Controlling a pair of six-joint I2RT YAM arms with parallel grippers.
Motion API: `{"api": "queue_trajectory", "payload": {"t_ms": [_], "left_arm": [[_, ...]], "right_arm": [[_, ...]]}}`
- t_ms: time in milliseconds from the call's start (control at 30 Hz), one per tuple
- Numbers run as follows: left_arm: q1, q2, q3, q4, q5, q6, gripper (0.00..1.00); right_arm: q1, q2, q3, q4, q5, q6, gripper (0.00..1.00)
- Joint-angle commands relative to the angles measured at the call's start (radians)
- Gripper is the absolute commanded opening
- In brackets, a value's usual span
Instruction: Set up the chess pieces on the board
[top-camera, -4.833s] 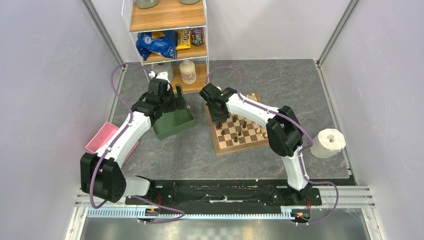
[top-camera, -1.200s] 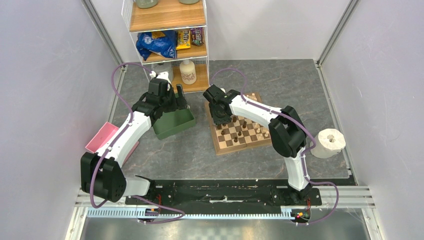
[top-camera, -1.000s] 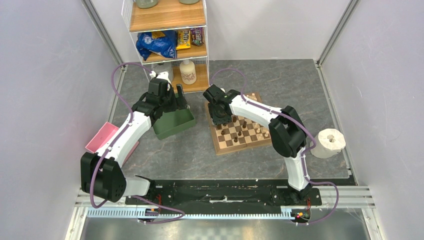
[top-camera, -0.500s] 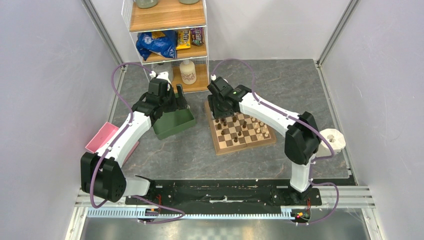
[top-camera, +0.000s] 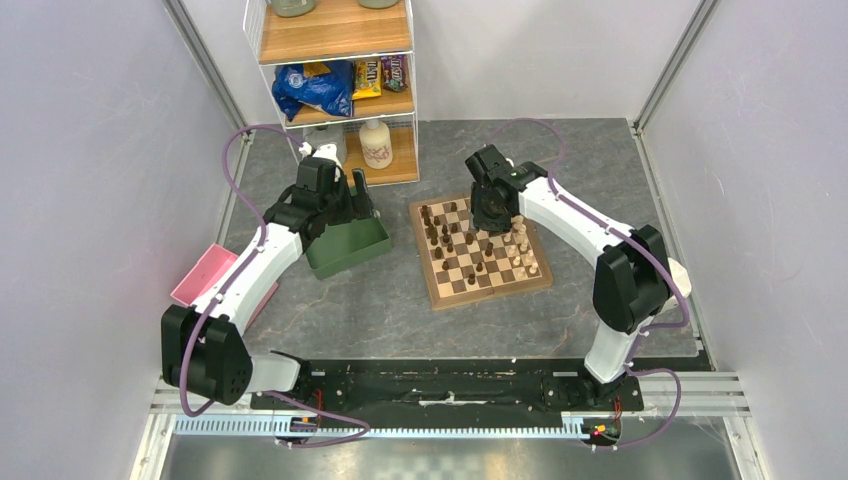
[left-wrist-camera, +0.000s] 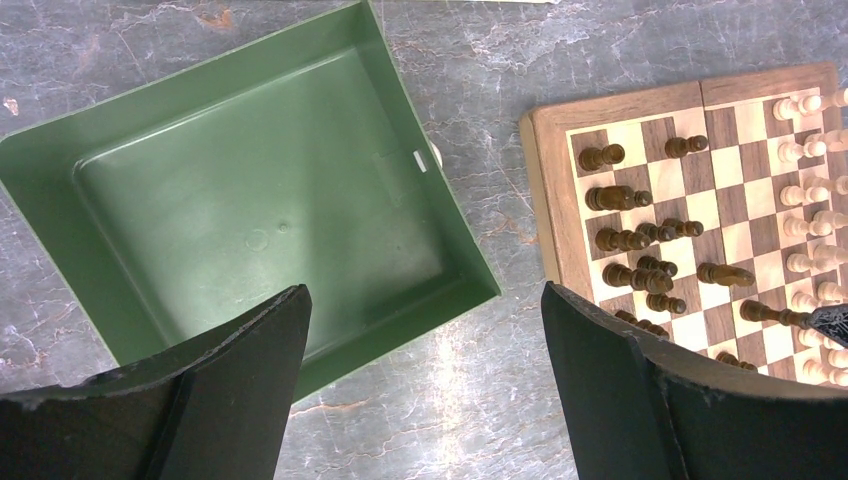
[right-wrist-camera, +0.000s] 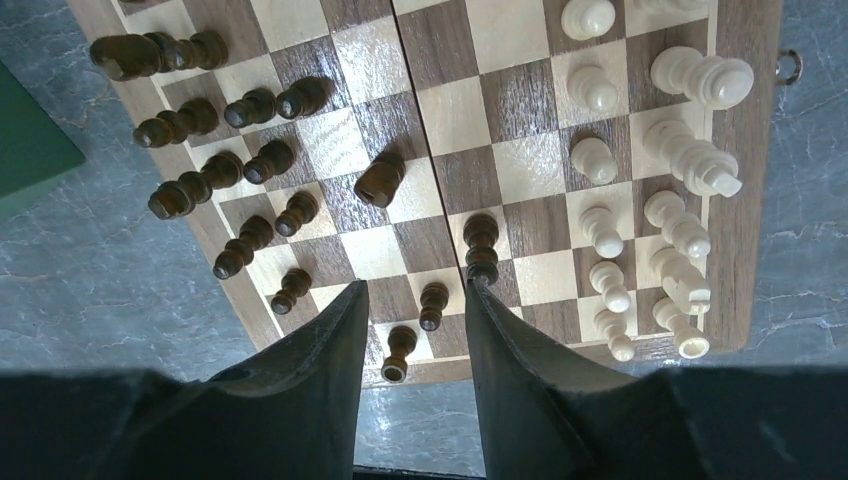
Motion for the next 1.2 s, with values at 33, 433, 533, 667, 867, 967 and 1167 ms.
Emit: {"api": "queue_trajectory", "payload": {"t_ms": [33, 433, 533, 667, 867, 967, 1167], "left_arm": [[0.005, -0.031, -0.001, 0.035, -0.005, -0.026, 0.92], [0.005, -0.032, -0.003, 0.033, -0.017, -0.022, 0.92], [0.005, -0.028, -0.001, 0.033, -0.015, -0.025, 0.92], [0.005, -0.023, 0.0, 0.035, -0.008, -0.025, 0.92], [0.005, -0.025, -0.003, 0.035, -0.015, -0.024, 0.92], [0.005, -0.021, -0.001, 0.035, -0.013, -0.024, 0.92], [0.004, -0.017, 0.0, 0.035, -0.011, -0.024, 0.92]], "right_arm": [[0.003, -0.02, -0.002, -0.022, -0.007, 0.004, 0.46], [0.164, 0.083, 0.088, 0.0, -0.109, -0.052, 0.49], [0.182, 0.115, 0.107, 0.0, -0.121, -0.06, 0.49], [0.199, 0.158, 0.129, -0.02, -0.089, -0.059, 0.49], [0.201, 0.196, 0.145, -0.049, -0.064, -0.058, 0.46], [0.202, 0.209, 0.146, -0.045, -0.068, -0.062, 0.44], [0.202, 0.229, 0.154, -0.045, -0.078, -0.068, 0.34]]}}
